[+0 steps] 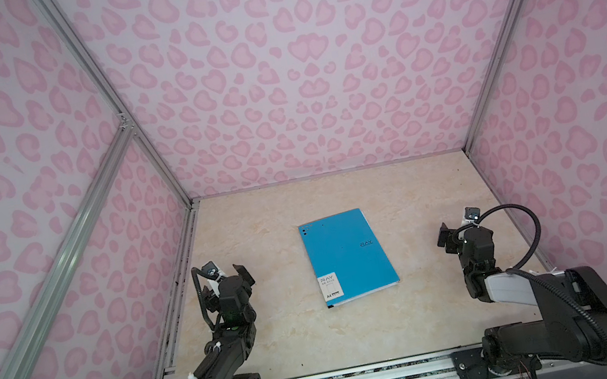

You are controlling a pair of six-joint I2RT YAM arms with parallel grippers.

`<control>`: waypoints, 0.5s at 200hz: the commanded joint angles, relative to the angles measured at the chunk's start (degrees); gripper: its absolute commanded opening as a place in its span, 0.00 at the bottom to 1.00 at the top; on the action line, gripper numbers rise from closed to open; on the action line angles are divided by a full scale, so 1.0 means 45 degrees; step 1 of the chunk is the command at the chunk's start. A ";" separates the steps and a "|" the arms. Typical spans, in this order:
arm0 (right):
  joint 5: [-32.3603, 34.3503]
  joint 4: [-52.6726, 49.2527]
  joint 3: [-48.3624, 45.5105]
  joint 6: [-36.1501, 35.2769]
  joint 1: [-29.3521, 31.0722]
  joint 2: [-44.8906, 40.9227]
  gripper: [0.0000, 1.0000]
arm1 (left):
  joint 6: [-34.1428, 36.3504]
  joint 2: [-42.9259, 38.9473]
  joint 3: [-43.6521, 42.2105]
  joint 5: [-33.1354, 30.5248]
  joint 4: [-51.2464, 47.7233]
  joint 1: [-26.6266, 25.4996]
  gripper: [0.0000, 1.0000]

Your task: Put the files into the folder

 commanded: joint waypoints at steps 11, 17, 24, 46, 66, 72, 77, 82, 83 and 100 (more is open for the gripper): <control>-0.0046 0.4035 -0.0257 -0.0565 -0.0016 0.1663 0.97 | 0.1660 0.1980 0.0930 0.1728 0.3030 0.0272 0.97; -0.0183 0.4543 -0.0211 -0.0646 -0.0024 0.2255 0.97 | 0.1822 0.2451 0.0661 0.1875 0.4130 0.0320 0.98; -0.0278 0.5240 -0.0115 -0.0814 -0.0024 0.2903 0.98 | 0.1768 0.3317 0.0421 0.2046 0.5646 0.0477 0.98; -0.0380 0.1581 0.1093 -0.0697 -0.0026 0.2098 0.99 | 0.1990 0.4319 0.0681 0.3092 0.5929 0.0624 0.98; -0.0488 0.2033 0.1152 -0.0898 0.0062 0.2425 0.99 | 0.1895 0.4162 0.0780 0.3280 0.5427 0.0740 0.97; -0.0280 0.1521 0.1326 -0.0716 0.0045 0.2301 0.99 | 0.1890 0.4063 0.0707 0.3272 0.5465 0.0741 0.97; -0.0287 0.1426 0.1340 -0.0712 0.0043 0.2269 0.99 | 0.1958 0.4180 0.0680 0.3205 0.5763 0.0712 0.97; -0.0281 0.1585 0.1308 -0.0721 0.0042 0.2346 0.99 | 0.2012 0.4171 0.0775 0.3234 0.5553 0.0684 0.97; -0.0281 0.1651 0.1305 -0.0722 0.0042 0.2358 0.99 | 0.2017 0.4144 0.0780 0.3226 0.5513 0.0683 0.97; -0.0208 0.2512 0.1065 -0.0976 0.0149 0.2598 0.99 | 0.2036 0.4158 0.0770 0.3216 0.5496 0.0662 0.97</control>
